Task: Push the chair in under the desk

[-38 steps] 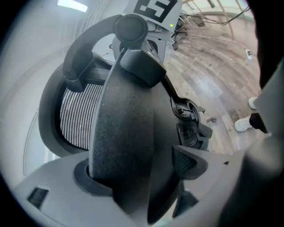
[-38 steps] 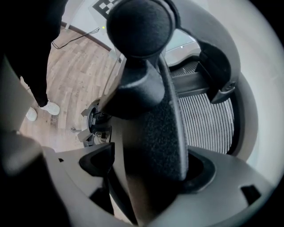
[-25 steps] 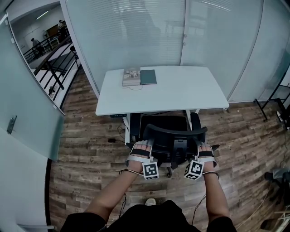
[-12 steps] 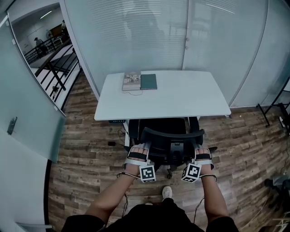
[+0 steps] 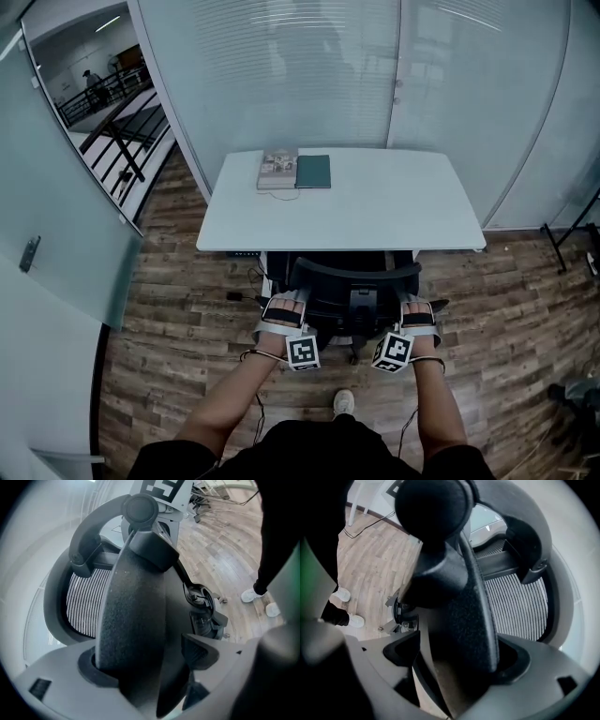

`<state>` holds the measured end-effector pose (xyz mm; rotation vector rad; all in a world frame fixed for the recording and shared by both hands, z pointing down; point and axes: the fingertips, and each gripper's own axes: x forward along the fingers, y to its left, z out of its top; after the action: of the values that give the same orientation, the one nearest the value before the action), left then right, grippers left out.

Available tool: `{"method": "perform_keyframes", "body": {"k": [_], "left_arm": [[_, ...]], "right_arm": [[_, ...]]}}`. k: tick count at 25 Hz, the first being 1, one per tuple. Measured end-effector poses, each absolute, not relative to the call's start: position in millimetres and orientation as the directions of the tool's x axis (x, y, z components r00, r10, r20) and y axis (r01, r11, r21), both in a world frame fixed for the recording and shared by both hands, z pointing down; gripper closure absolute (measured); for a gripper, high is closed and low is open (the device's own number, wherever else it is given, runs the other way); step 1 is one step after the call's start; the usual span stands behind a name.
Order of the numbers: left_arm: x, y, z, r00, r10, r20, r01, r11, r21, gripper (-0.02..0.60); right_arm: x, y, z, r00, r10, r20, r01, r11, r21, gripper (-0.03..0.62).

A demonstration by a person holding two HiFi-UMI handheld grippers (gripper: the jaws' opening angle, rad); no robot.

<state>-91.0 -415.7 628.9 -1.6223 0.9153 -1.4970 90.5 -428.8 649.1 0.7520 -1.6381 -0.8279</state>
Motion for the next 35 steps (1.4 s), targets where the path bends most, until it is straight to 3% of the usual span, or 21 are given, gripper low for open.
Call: {"method": "perform_keyframes", "body": {"k": [6, 15, 35], "left_arm": [[-84, -437, 629, 0.087, -0.861, 0.502, -0.089, -0.508, -0.857, 0.158], [-91, -473, 633, 0.031, -0.868, 0.496, -0.036, -0.496, -0.867, 0.158], [-97, -542, 631, -0.036, -0.875, 0.483, -0.076, -0.48, -0.874, 0.158]], "right_arm": [[90, -457, 650, -0.213, -0.815, 0.539, -0.044, 0.56, 0.828, 0.154], [89, -496, 655, -0.241, -0.805, 0.541, -0.019, 0.562, 0.827, 0.153], [86, -570, 655, -0.29, -0.785, 0.547, 0.117, 0.539, 0.834, 0.154]]}}
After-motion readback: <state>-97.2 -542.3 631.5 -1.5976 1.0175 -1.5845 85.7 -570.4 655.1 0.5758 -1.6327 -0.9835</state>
